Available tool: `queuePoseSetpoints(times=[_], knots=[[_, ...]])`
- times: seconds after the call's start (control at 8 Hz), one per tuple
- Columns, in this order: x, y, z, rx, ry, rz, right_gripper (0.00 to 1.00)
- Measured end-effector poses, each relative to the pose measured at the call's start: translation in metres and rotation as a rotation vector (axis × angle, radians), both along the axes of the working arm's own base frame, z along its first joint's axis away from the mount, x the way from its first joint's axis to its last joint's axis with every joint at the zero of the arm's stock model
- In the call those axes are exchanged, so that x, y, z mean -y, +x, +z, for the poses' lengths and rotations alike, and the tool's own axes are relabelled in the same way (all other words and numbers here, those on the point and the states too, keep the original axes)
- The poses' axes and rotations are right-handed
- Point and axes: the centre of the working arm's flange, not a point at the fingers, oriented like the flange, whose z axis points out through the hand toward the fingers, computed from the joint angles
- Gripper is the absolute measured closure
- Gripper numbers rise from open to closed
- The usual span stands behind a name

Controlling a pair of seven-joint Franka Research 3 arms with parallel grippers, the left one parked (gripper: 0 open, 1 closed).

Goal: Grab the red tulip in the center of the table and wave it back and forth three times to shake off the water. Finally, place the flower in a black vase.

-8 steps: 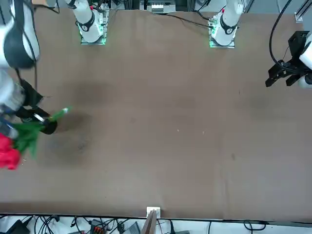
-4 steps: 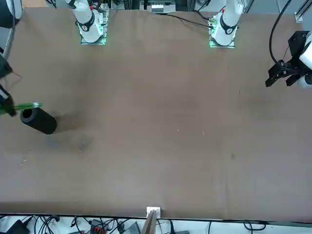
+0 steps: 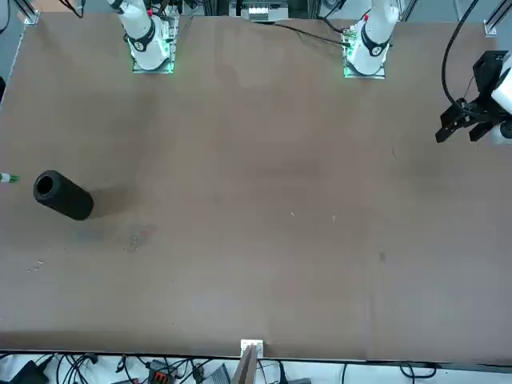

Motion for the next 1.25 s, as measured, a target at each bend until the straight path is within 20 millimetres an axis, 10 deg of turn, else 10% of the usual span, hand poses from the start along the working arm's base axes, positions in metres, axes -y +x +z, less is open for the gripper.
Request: queuePoseSetpoints(times=[0.25,0.75,0.88,1.0,1.25], knots=[[-0.027,0.005,-0.001,-0.002,-0.006,0.055,0.89],[-0.282,-0.005,-0.018,-0.003,0.114,0.269,0.89],[-0.319,-0.019,-0.021,-0.022,0.137,0.254,0.89],[-0.328,-0.026,-0.022,-0.047,0.136,0.218,0.89],[-0.264,-0.019,-0.018,-0.104,0.089,0.109,0.89]])
